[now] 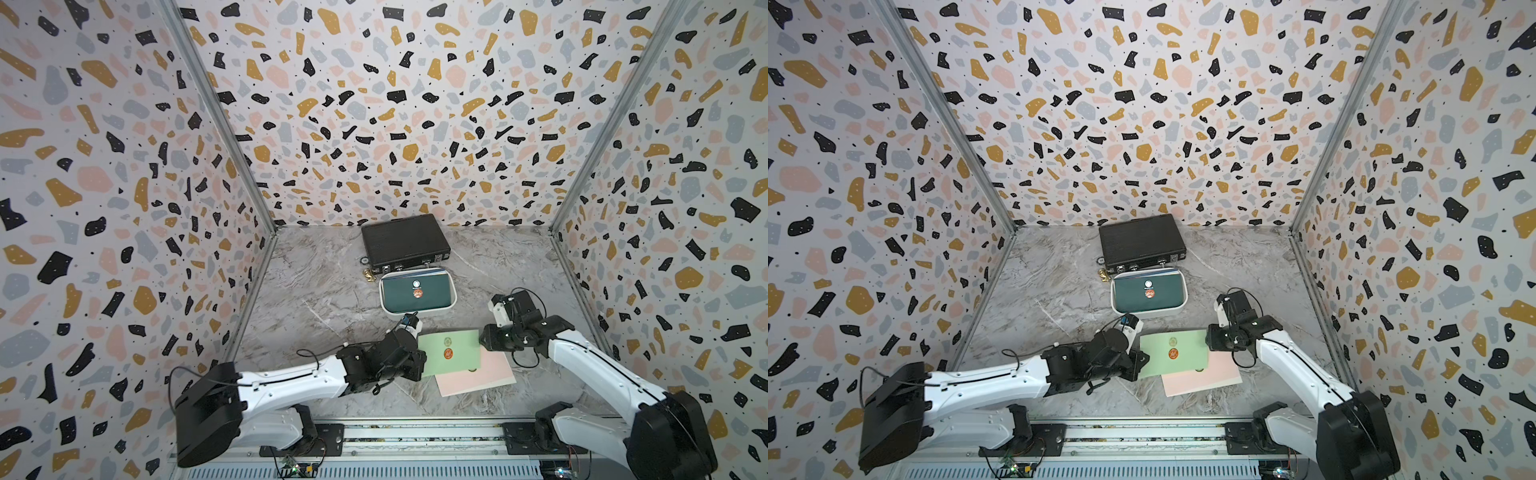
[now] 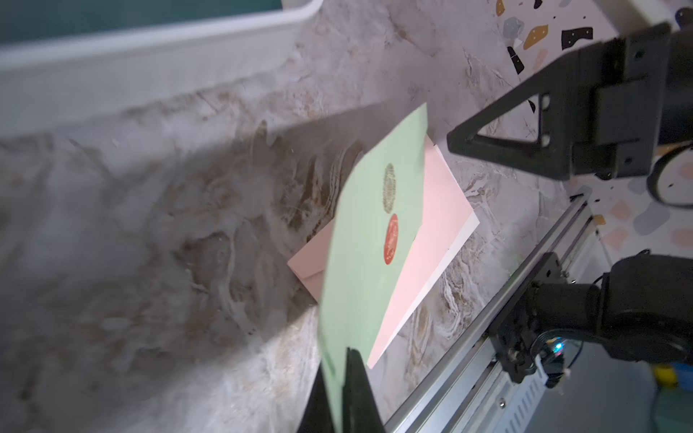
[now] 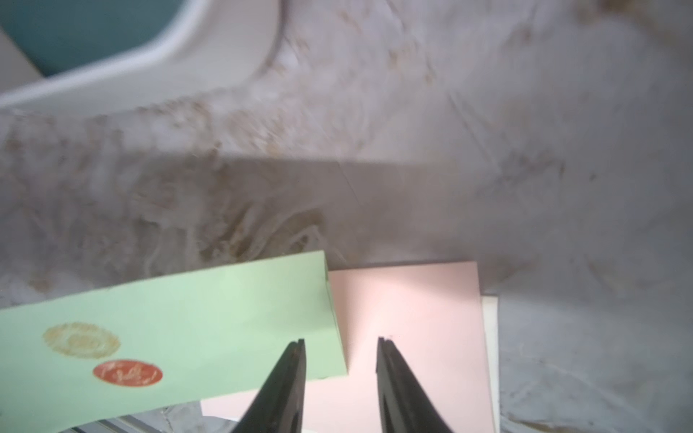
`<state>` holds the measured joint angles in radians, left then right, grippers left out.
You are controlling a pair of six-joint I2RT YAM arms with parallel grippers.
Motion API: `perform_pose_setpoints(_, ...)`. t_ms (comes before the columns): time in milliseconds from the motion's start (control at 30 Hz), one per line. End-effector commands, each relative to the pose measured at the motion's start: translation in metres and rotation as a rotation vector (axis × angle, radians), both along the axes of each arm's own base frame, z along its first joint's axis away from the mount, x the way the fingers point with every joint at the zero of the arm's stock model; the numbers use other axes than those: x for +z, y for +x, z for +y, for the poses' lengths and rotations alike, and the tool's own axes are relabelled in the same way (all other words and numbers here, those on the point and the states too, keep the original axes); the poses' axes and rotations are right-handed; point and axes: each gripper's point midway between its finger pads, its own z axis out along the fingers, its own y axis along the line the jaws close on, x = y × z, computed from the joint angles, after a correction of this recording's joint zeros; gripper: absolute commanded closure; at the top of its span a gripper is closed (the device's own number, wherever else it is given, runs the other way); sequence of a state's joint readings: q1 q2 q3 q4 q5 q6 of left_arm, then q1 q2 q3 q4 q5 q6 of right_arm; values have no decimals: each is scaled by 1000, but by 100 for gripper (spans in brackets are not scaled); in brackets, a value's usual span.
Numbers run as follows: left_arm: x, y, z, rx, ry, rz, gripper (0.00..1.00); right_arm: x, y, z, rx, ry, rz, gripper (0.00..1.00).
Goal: Put the sealed envelopes into the storage box
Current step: Pick up the envelope from the center of the board.
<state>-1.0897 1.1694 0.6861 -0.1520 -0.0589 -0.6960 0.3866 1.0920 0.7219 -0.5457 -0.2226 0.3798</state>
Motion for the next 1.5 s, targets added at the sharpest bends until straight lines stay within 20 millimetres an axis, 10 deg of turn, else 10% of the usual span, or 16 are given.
perform_pose_setpoints(0, 23, 2, 37, -111, 207, -211, 100, 61, 7, 25, 158, 89, -198, 64)
perform_pose_setpoints(300, 87, -8, 79, -334, 358, -542, 100, 166, -3, 79, 738, 46, -658, 55)
perform_pose_setpoints(533, 90, -17, 84, -411, 343, -631, 100, 162, -63, 128, 1320, 42, -751, 44)
perform_pose_setpoints(1067, 83, -20, 85, -423, 334, -632, 100, 126, -78, 178, 1479, 157, -637, 51)
perform_pose_setpoints(1400, 88, -14, 94, -354, 338, -644, 100, 116, -70, 188, 1485, 152, -601, 100)
perform_pose_setpoints(1433, 89, -12, 97, -336, 346, -644, 95, 117, -68, 188, 1486, 138, -603, 100)
perform_pose_setpoints(1467, 90, -9, 101, -309, 356, -642, 64, 119, -66, 186, 1490, 112, -608, 100)
